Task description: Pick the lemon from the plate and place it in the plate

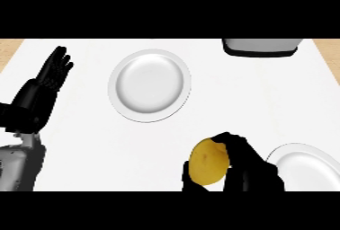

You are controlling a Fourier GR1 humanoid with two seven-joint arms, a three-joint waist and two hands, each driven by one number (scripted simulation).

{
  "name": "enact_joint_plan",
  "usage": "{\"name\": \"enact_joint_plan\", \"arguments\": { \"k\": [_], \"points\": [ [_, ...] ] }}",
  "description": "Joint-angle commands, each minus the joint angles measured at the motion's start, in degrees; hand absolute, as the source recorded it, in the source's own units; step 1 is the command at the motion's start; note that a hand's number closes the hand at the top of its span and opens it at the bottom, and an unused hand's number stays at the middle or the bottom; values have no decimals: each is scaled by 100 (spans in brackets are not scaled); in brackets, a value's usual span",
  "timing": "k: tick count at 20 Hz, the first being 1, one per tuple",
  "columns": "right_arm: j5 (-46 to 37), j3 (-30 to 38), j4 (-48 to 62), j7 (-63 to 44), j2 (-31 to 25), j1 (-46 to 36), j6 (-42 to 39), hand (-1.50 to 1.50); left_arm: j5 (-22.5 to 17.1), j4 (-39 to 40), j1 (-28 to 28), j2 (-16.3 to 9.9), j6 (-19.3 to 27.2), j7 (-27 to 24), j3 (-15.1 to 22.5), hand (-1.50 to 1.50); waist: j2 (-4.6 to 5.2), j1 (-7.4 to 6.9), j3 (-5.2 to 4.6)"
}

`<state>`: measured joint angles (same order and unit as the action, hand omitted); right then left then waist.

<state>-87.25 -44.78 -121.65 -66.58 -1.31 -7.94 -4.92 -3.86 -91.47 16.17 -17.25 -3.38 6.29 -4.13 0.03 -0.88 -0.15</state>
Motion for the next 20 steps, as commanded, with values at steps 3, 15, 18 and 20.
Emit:
{"name": "enact_joint_plan", "arguments": {
  "k": [3, 15, 18, 20],
  "points": [
    [900, 192, 957, -1496, 126, -1713, 110, 150, -38, -247, -91, 55, -59, 199, 89, 0, 8, -121, 6],
    [2622, 1419, 3705, -1022, 128, -3829, 1671, 150, 150, 244, 392, 277, 16, -4, 253, 0, 91, -283, 7],
    [2938, 1872, 4494, -811, 128, -4394, 1797, 150, 22, 46, 260, 258, -95, 75, 251, 0, 94, -416, 6],
    [2954, 2029, 5189, -566, 129, -4520, 2010, 150, 210, 159, 380, 269, 21, -14, 284, 0, 119, -374, 7]
  ]
}}
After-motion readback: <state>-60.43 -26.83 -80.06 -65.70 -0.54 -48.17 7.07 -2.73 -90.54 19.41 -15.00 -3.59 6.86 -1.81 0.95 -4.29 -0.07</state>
